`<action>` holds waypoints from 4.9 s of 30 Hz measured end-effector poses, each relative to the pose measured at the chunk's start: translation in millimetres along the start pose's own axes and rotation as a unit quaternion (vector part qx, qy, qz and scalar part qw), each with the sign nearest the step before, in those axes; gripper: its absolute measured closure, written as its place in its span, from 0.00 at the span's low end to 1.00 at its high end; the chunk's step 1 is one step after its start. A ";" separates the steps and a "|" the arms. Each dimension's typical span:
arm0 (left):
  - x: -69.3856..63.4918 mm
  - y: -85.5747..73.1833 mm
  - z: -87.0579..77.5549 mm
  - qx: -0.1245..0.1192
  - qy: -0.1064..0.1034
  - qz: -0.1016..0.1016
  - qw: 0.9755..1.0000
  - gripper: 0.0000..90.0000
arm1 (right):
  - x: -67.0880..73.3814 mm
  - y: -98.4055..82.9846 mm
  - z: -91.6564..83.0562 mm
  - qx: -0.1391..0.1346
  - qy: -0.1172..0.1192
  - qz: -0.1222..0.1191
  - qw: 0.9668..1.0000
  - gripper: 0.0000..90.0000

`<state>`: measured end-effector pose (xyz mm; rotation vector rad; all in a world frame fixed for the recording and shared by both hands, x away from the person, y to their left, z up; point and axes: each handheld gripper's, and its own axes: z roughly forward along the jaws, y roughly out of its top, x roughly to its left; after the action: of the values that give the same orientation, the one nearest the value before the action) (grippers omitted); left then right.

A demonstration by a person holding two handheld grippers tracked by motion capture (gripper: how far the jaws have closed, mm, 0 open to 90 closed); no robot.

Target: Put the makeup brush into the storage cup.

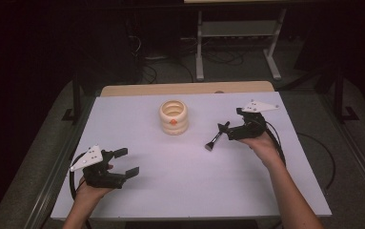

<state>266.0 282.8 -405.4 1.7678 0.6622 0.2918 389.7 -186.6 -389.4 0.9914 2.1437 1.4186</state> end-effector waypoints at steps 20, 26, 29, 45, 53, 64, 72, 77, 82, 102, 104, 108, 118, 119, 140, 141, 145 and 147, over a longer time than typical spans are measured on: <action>-0.3 -0.4 -0.6 -0.002 -0.003 -0.003 1.000 0.15 | -5.1 8.9 10.8 0.037 0.004 -0.009 0.999 0.00; -0.1 -0.3 -0.5 -0.003 -0.004 -0.004 1.000 0.15 | -5.3 13.4 14.8 0.055 0.007 -0.019 0.998 0.00; 0.3 -0.1 -0.7 -0.002 -0.004 -0.001 1.000 0.15 | -6.5 15.0 16.5 0.061 0.010 -0.024 0.998 0.00; -0.1 -1.0 -0.5 -0.001 -0.006 -0.006 1.000 0.15 | -6.4 21.0 28.9 0.123 0.040 -0.047 0.990 0.00; 0.2 -1.6 -0.2 -0.001 -0.005 -0.008 1.000 0.15 | -8.8 22.9 34.1 0.138 0.050 -0.048 0.988 0.00; 1.3 -2.3 -0.5 -0.002 -0.005 -0.011 1.000 0.15 | -9.9 24.3 42.9 0.169 0.059 -0.059 0.982 0.04; 1.8 -2.6 -0.6 0.000 -0.005 -0.011 1.000 0.15 | -9.8 26.7 47.1 0.190 0.066 -0.071 0.977 0.06; 2.2 -2.1 -1.2 -0.002 -0.005 -0.011 1.000 0.15 | -10.7 27.2 49.2 0.197 0.074 -0.075 0.975 0.07; 2.2 -2.1 -1.4 -0.003 -0.005 -0.013 1.000 0.15 | -12.5 24.5 53.2 0.219 0.084 -0.080 0.969 0.10; 2.3 -1.8 -2.4 -0.003 -0.005 -0.014 1.000 0.15 | -14.9 22.5 69.0 0.256 0.109 -0.128 0.952 0.15; 2.1 -1.8 -2.4 -0.004 -0.005 -0.015 1.000 0.15 | -14.7 21.2 70.7 0.264 0.108 -0.133 0.949 0.15; 2.4 -2.0 -2.2 -0.003 -0.006 -0.014 1.000 0.15 | -13.2 18.5 74.3 0.280 0.116 -0.143 0.942 0.15; 2.2 -2.4 -1.5 -0.005 -0.007 -0.017 1.000 0.15 | -17.6 14.1 79.1 0.287 0.114 -0.155 0.938 0.16; 2.2 -2.4 -1.4 -0.005 -0.007 -0.017 1.000 0.15 | -18.4 13.5 79.7 0.288 0.115 -0.156 0.938 0.16; 2.2 -2.1 -2.3 -0.004 -0.006 -0.015 1.000 0.15 | -19.2 7.8 93.1 0.317 0.123 -0.181 0.923 0.19; 2.1 -2.1 -2.4 -0.004 -0.006 -0.015 1.000 0.15 | -19.3 7.5 93.4 0.318 0.124 -0.183 0.922 0.19; 1.8 -2.1 -2.4 -0.006 -0.006 -0.017 1.000 0.15 | -20.1 6.1 94.2 0.323 0.125 -0.182 0.920 0.19; 1.9 -2.1 -2.3 -0.005 -0.006 -0.016 1.000 0.15 | -20.5 5.0 94.4 0.323 0.127 -0.186 0.919 0.23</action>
<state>265.7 286.1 -406.9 1.7471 0.6779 0.2620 466.7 -140.4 -425.4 0.5456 2.8926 0.6853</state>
